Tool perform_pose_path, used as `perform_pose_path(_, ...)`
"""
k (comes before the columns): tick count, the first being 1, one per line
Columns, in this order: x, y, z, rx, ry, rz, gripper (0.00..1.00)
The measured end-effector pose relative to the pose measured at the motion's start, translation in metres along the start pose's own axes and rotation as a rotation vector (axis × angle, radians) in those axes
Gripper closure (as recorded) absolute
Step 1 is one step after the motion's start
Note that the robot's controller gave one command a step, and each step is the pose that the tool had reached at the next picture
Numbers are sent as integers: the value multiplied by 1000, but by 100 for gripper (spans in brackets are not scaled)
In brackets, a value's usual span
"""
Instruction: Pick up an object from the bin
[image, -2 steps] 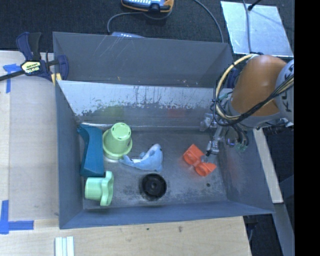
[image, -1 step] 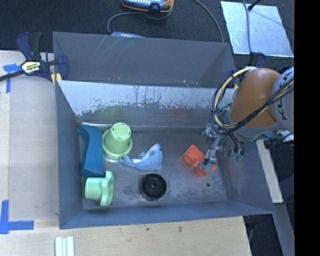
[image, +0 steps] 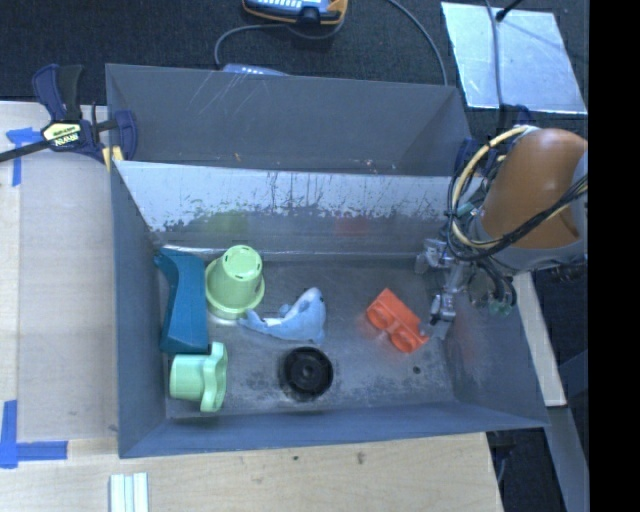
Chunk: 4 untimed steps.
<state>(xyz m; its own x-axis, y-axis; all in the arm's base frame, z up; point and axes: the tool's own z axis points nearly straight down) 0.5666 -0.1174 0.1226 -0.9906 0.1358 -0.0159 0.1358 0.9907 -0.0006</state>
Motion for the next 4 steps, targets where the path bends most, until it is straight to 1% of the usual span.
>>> perform_pose_path(1,3,9,23,1,8,280,0)
perform_pose_path(2,-15,5,44,4,-18,55,100)
perform_pose_path(3,-15,5,44,4,-19,55,100)
perform_pose_path(4,-14,5,40,4,-16,56,100)
